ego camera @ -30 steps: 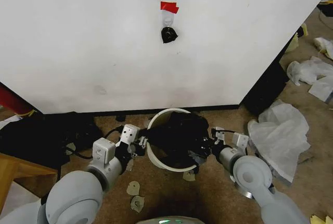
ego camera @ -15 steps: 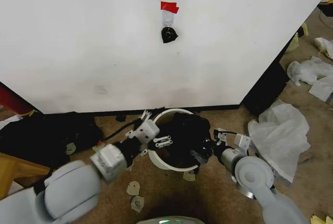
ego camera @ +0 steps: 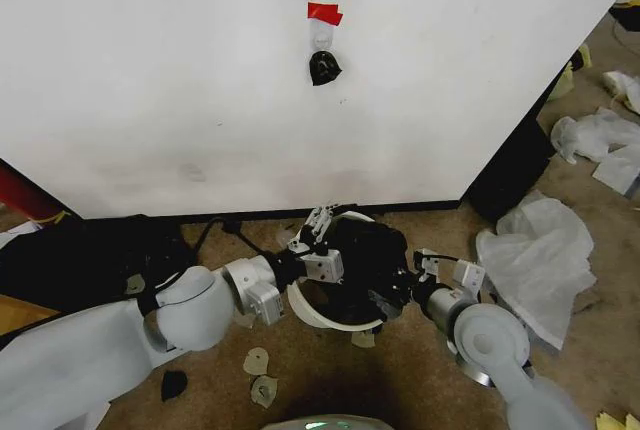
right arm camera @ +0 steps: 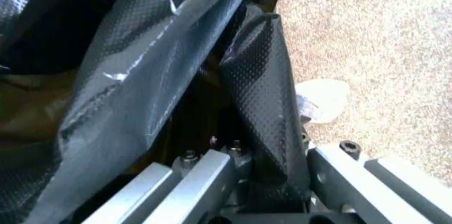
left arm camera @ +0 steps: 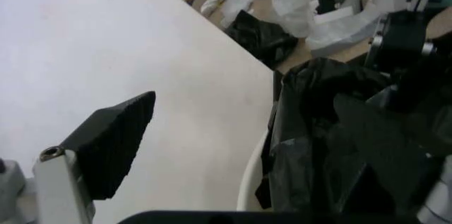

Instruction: Place the garbage bag over the trash bin.

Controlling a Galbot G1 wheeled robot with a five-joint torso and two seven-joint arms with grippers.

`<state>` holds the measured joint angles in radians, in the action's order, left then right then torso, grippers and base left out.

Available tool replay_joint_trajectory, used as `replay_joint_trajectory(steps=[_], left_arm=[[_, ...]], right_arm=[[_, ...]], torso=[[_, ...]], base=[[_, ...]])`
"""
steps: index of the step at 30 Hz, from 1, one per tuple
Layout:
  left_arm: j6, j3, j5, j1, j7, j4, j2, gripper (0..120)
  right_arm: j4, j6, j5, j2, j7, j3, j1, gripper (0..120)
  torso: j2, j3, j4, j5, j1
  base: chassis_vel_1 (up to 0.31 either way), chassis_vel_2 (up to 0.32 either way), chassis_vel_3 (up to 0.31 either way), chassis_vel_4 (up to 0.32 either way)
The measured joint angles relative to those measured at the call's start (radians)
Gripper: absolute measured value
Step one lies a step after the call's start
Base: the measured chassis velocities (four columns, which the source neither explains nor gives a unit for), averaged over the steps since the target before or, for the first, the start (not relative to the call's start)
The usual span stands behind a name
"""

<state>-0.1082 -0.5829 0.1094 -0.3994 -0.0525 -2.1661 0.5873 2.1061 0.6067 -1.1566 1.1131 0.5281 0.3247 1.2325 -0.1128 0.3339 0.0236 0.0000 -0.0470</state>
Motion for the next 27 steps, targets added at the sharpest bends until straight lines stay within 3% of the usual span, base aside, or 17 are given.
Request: replay_joint_trajectory(steps=[7,15,27], left_arm=[[0.064,-0.038,0.130,0.018,-0.008,0.039,0.013,100],[0.109,-0.033,0.242,-0.046,-0.017,0.050,0.000,100],[0.027,-0.022,0.296,-0.060,-0.017,0.064,0.019,99]], right_arm=[[0.000,0.000,-0.013,0.001,0.000,0.005,0.003,0],[0.003,0.000,-0.018,0.001,0.002,-0.002,0.000,0],[0.013,-0.001,-0.019,0.000,0.002,-0.010,0.005,0]], torso=[[0.000,0.000,0.0001,0.0000,0.000],[0.000,0.000,0.0000,0.0000,0.000],[0.000,0.000,0.0001,0.0000,0.000]], base=[[0.000,0.000,0.000,0.000],[0.000,0.000,0.000,0.000],[0.000,0.000,0.000,0.000]])
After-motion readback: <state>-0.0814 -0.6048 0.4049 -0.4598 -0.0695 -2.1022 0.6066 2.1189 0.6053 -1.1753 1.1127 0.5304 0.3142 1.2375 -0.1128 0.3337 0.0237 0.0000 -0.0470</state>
